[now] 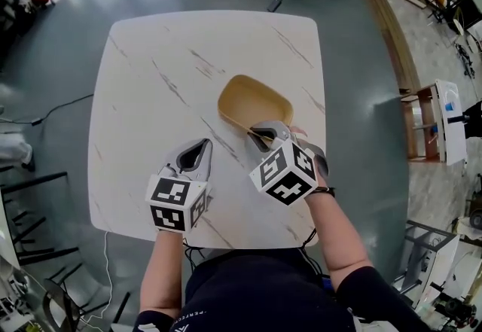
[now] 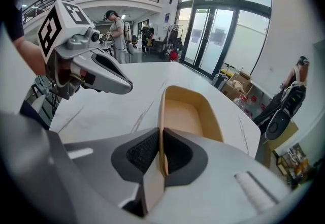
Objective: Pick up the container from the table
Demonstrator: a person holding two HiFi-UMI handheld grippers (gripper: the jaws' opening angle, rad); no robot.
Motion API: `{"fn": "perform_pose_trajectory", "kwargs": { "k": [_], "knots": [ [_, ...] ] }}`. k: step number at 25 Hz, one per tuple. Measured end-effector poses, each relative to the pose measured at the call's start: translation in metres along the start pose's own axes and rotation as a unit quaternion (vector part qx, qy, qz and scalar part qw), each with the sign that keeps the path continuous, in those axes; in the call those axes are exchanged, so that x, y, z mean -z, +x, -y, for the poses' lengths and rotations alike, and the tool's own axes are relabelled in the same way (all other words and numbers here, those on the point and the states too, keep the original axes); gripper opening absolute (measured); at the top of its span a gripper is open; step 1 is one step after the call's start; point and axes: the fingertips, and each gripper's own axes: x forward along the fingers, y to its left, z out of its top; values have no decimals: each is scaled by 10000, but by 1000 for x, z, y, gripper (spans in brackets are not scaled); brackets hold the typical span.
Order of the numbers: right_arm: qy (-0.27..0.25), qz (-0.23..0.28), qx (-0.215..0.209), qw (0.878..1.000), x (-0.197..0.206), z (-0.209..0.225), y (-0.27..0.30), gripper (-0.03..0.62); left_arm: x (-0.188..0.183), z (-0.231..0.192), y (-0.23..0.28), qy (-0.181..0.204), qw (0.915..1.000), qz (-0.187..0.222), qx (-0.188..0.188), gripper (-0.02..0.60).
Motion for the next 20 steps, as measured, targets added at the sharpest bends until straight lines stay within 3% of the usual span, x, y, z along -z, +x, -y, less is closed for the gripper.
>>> {"fn": "perform_pose_trajectory", "kwargs": {
  "k": [20],
  "knots": [
    [397,906,-90,9951,-51,-129,-89,25,23,18,-158,-72,9943,1035,-249,-5]
  ]
}}
